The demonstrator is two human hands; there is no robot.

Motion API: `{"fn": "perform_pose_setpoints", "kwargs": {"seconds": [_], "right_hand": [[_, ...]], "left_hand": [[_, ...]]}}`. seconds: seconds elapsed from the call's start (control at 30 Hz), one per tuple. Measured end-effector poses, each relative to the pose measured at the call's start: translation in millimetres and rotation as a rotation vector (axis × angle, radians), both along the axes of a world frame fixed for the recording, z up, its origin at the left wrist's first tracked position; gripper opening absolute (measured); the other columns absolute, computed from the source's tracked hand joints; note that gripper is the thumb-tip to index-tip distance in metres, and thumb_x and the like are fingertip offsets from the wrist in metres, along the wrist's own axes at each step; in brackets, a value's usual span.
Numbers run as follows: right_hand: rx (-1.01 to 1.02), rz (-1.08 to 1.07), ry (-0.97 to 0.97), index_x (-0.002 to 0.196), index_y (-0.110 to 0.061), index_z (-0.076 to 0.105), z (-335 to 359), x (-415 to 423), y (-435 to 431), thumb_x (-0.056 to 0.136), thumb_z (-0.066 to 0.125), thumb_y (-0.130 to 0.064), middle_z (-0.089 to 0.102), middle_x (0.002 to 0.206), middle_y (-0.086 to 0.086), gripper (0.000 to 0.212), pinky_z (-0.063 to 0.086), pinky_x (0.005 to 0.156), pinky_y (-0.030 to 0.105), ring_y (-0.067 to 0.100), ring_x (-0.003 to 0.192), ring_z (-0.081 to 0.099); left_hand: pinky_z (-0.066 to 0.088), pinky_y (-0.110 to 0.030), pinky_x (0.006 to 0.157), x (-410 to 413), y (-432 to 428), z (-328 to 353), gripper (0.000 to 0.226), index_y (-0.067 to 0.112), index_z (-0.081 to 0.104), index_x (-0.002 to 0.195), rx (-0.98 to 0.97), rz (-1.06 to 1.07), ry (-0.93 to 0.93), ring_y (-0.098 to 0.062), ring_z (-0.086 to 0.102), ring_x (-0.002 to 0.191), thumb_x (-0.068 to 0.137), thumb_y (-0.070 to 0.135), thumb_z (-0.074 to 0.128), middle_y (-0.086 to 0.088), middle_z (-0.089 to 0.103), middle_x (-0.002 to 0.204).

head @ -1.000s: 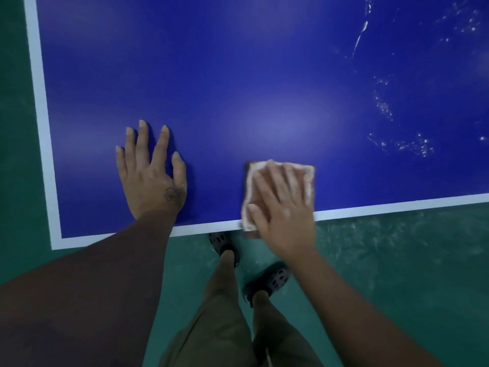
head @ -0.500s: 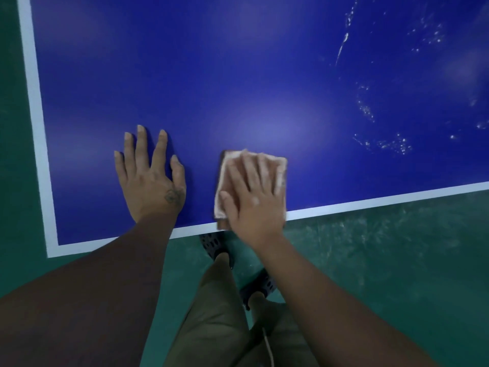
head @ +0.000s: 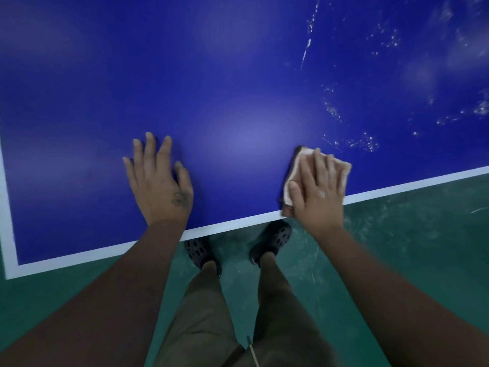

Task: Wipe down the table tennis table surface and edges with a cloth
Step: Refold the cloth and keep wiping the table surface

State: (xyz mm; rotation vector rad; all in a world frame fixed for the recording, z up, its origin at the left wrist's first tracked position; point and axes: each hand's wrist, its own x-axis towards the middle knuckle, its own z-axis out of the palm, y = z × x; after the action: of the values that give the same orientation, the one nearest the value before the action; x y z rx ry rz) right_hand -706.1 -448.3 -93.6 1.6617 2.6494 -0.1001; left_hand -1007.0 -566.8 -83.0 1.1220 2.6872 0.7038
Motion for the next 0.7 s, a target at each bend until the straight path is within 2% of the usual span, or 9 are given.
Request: {"fn": "perform_pose_setpoints", "kwargs": {"seconds": [0.13,0.27,0.4,0.53,0.6,0.7], "right_hand": [[0.039,0.227,0.082,0.163,-0.033,0.044,-9.1,-69.4,6.0,0.110,0.039,-0.060,0.024,0.178,0.002,0.060,0.010,0.128,0.071,0.032,0.166,0.016],[0.043,0.298,0.184,0.162,-0.033,0.047,-13.1,-100.2,28.4,0.107,0.047,-0.058,0.029,0.176,-0.001,0.060,0.009,0.130,0.066,0.028,0.165,0.020],[0.045,0.318,0.190,0.163,-0.030,0.045,-12.9,-51.4,70.2,0.109,0.042,-0.060,0.028,0.176,-0.002,0.062,0.012,0.130,0.065,0.026,0.166,0.018],[0.041,0.194,0.111,0.166,-0.027,0.039,-10.5,40.6,119.6,0.111,0.036,-0.059,0.025,0.178,0.000,0.064,0.012,0.129,0.068,0.028,0.166,0.016],[0.033,0.130,0.090,0.167,-0.025,0.037,-7.5,81.7,136.8,0.112,0.037,-0.056,0.024,0.178,0.002,0.063,0.012,0.128,0.069,0.029,0.166,0.016],[0.043,0.137,0.055,0.168,-0.022,0.036,-5.8,105.7,142.2,0.113,0.034,-0.053,0.022,0.178,0.005,0.063,0.014,0.127,0.071,0.030,0.166,0.014]], "left_hand": [[0.014,-0.055,0.136,38.0,37.9,7.8,0.048,0.013,0.056,0.158,0.096,-0.048,-0.054,-0.033,0.026,0.166,0.110,0.019,0.052,-0.012,0.040,0.173],[0.015,-0.054,0.136,60.2,79.2,8.9,0.047,0.014,0.057,0.157,0.151,-0.075,-0.043,-0.032,0.027,0.166,0.110,0.020,0.052,-0.012,0.042,0.172],[0.015,-0.055,0.136,79.7,114.2,1.9,0.049,0.012,0.054,0.159,0.105,-0.082,0.001,-0.033,0.027,0.166,0.112,0.025,0.048,-0.012,0.040,0.173],[0.007,-0.055,0.137,89.3,126.1,-14.0,0.062,0.018,0.031,0.172,-0.114,-0.112,0.134,-0.031,0.010,0.170,0.116,0.044,0.030,-0.008,0.018,0.182],[0.005,-0.055,0.137,91.2,128.2,-18.5,0.065,0.022,0.024,0.174,-0.154,-0.110,0.168,-0.030,0.006,0.170,0.115,0.050,0.027,-0.006,0.012,0.183],[0.007,-0.054,0.137,92.4,128.2,-19.1,0.064,0.024,0.027,0.173,-0.137,-0.100,0.193,-0.029,0.007,0.170,0.115,0.050,0.031,-0.004,0.015,0.183]]}}
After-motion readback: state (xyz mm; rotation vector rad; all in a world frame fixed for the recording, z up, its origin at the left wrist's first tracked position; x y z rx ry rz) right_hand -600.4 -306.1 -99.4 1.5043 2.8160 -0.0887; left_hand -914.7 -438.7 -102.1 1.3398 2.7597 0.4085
